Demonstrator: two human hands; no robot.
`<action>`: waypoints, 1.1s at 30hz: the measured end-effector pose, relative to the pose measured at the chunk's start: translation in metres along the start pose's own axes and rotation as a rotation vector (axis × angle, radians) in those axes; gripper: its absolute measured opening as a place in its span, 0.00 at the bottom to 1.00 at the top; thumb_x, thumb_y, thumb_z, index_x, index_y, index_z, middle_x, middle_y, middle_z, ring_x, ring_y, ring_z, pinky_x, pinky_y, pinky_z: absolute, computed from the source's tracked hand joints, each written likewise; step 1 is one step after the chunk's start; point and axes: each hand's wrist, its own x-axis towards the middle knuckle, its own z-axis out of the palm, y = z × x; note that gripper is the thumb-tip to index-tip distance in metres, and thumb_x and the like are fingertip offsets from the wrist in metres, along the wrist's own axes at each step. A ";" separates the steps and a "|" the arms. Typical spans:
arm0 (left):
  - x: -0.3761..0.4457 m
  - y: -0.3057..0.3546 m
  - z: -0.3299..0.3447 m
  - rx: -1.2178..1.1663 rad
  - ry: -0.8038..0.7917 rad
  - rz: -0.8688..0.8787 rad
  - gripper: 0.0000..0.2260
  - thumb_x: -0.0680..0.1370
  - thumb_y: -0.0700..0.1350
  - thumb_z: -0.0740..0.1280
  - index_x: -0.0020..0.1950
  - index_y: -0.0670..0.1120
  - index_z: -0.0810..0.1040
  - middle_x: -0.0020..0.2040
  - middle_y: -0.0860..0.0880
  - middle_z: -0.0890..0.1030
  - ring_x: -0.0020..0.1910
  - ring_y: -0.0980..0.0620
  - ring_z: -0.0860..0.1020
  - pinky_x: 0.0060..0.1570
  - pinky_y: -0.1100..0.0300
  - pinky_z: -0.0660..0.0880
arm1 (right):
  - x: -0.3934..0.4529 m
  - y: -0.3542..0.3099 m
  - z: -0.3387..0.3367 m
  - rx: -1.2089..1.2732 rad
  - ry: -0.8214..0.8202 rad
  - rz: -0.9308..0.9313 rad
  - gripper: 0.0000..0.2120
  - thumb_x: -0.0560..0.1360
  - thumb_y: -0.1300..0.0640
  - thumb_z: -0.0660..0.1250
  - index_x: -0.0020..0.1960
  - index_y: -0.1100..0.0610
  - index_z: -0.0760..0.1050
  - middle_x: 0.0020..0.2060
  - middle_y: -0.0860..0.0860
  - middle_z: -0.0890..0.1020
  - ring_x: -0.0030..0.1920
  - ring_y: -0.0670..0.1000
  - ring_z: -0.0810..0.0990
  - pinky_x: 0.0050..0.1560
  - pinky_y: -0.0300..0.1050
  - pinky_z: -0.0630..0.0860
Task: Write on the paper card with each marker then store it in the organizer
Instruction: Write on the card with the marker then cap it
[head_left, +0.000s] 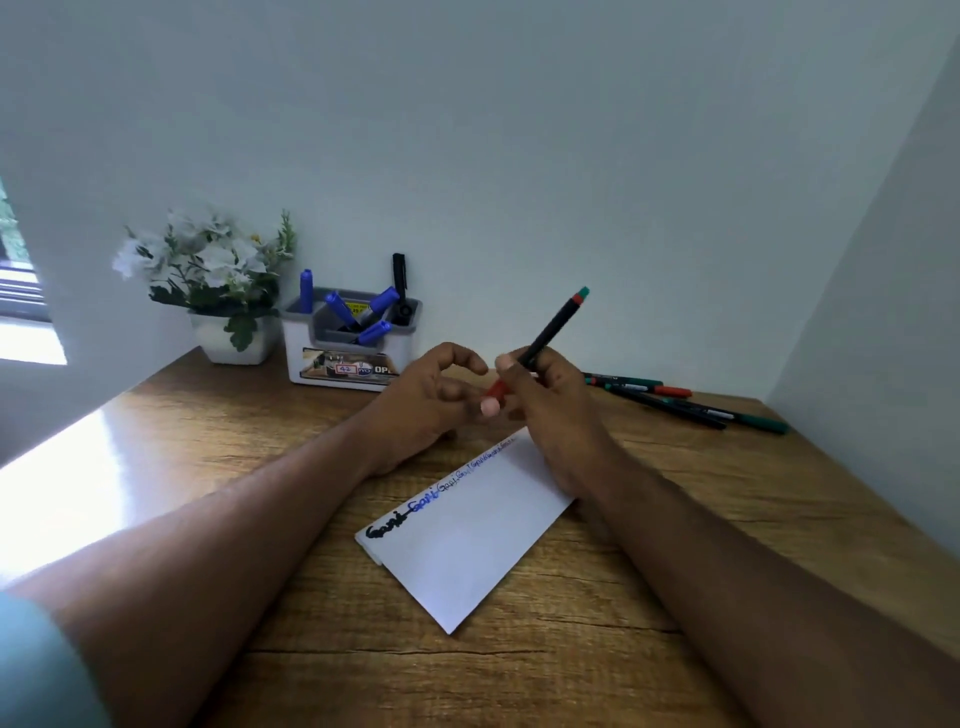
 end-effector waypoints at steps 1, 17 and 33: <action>-0.004 0.002 -0.005 0.092 0.038 -0.003 0.17 0.73 0.43 0.74 0.57 0.45 0.71 0.46 0.42 0.86 0.41 0.45 0.79 0.45 0.54 0.73 | 0.002 -0.002 -0.002 -0.064 -0.003 -0.037 0.06 0.79 0.53 0.64 0.48 0.55 0.75 0.39 0.51 0.82 0.40 0.48 0.81 0.42 0.45 0.81; -0.016 -0.015 -0.078 0.500 0.644 -0.116 0.02 0.76 0.42 0.68 0.48 0.48 0.79 0.41 0.54 0.78 0.40 0.60 0.74 0.37 0.69 0.66 | 0.059 -0.077 0.067 -0.284 0.125 -0.471 0.07 0.68 0.64 0.75 0.42 0.59 0.77 0.33 0.49 0.78 0.35 0.53 0.80 0.34 0.51 0.81; -0.009 -0.016 -0.073 0.736 0.578 -0.165 0.07 0.78 0.45 0.64 0.53 0.50 0.79 0.53 0.50 0.82 0.51 0.50 0.79 0.51 0.56 0.76 | 0.097 -0.056 0.125 -0.406 -0.273 -0.334 0.35 0.74 0.71 0.64 0.73 0.44 0.62 0.67 0.54 0.72 0.42 0.44 0.77 0.38 0.34 0.75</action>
